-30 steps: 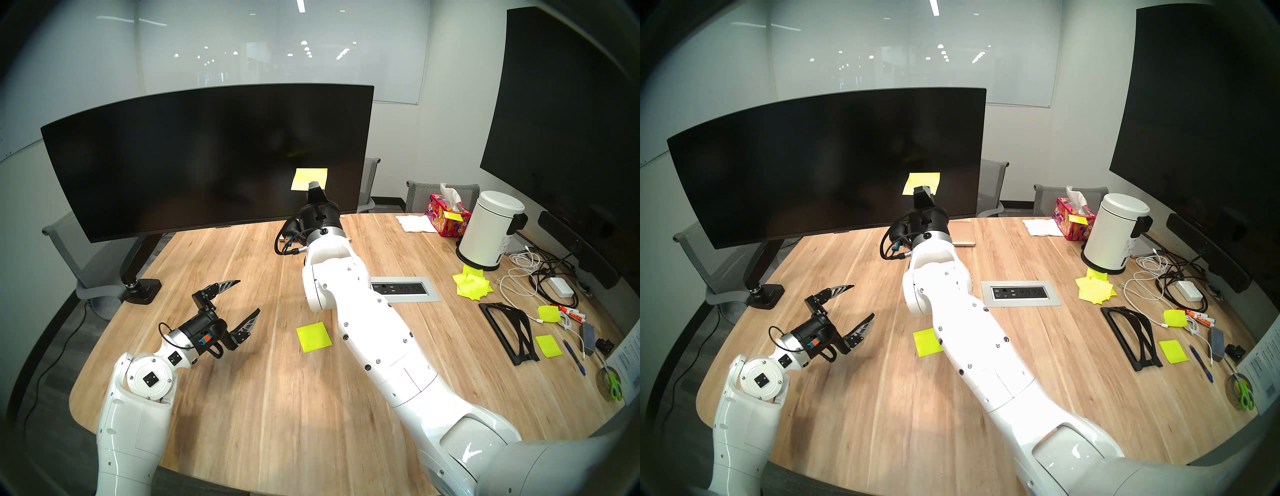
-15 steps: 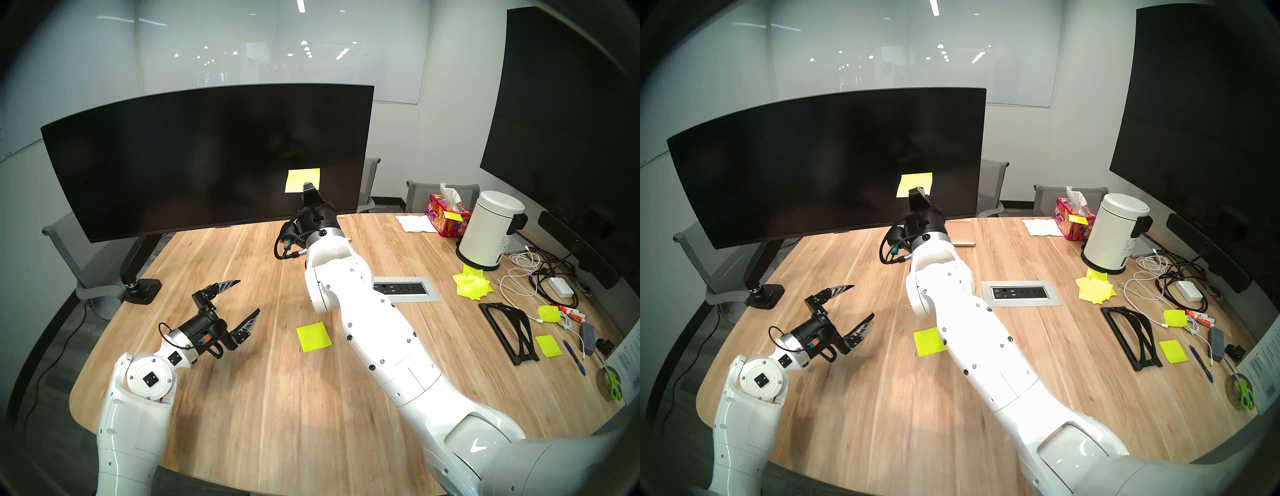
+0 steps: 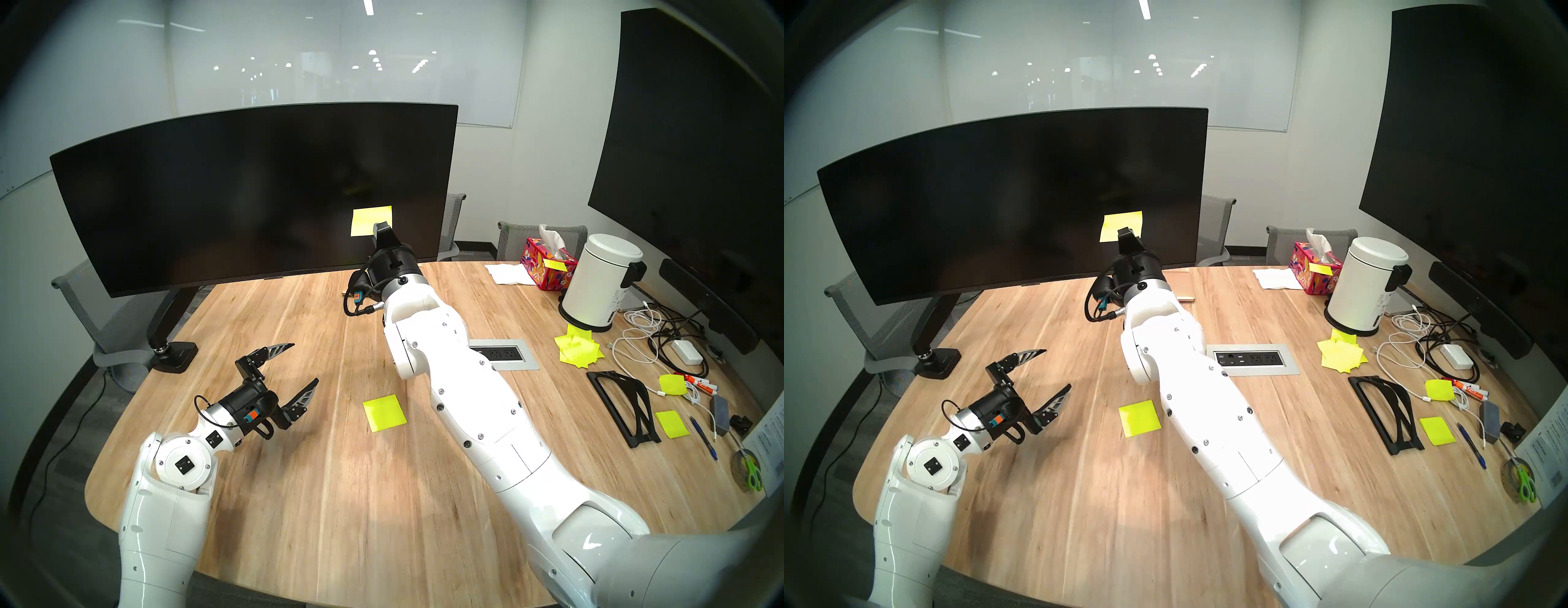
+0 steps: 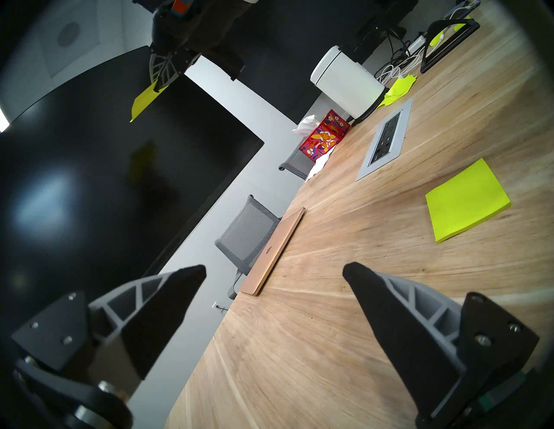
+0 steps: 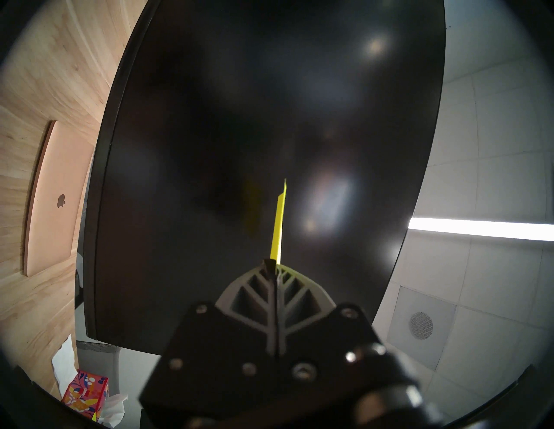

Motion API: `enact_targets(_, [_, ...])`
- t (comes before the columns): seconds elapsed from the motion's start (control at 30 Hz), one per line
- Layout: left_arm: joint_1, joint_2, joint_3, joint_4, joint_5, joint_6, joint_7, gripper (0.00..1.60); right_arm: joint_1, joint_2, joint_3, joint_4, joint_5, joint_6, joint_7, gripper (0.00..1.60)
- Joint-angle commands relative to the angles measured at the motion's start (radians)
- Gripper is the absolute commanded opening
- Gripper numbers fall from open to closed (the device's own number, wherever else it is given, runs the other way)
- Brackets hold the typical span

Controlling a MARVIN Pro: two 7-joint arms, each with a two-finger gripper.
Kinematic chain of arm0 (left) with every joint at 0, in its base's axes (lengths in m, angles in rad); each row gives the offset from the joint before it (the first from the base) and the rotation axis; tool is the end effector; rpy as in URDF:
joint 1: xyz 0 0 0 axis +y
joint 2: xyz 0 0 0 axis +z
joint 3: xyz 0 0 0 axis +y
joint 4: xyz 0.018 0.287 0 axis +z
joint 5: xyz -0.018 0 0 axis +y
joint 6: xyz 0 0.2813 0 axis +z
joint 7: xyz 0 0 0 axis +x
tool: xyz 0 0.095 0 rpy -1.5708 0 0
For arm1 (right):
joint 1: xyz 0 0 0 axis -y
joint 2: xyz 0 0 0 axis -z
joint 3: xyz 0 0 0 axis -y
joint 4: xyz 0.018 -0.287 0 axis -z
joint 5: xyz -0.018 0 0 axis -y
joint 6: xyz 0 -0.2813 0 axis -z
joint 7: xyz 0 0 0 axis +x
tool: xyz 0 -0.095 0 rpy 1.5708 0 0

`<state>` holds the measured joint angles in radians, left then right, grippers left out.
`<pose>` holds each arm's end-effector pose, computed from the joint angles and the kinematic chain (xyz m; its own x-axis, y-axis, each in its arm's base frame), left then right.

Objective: Peel one sticky note off the pad and stick it onto the monitor, then press it flat

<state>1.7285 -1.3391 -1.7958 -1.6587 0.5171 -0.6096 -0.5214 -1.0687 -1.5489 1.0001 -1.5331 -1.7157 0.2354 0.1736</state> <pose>0.3275 0.0772 -0.3008 -0.4385 -0.6735 0.5951 -0.3323 -0.4938 -0.8036 0.4600 0.1826 -0.1310 -0.2061 0.9293 -0.3065 -0.3637 0.2180 0.9056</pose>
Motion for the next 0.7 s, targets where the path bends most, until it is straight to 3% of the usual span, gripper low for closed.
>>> enact_targets(0.0, [-0.004,0.002,0.001,-0.021,0.002,-0.004,0.0,1.6,0.073,-0.034,0.011,0.029,0.012,-0.014,-0.009,0.0])
enact_targets(0.67, [-0.005,-0.001,-0.002,-0.021,0.003,-0.005,-0.003,1.6,0.129,-0.056,0.029,0.095,0.04,-0.068,0.001,0.0])
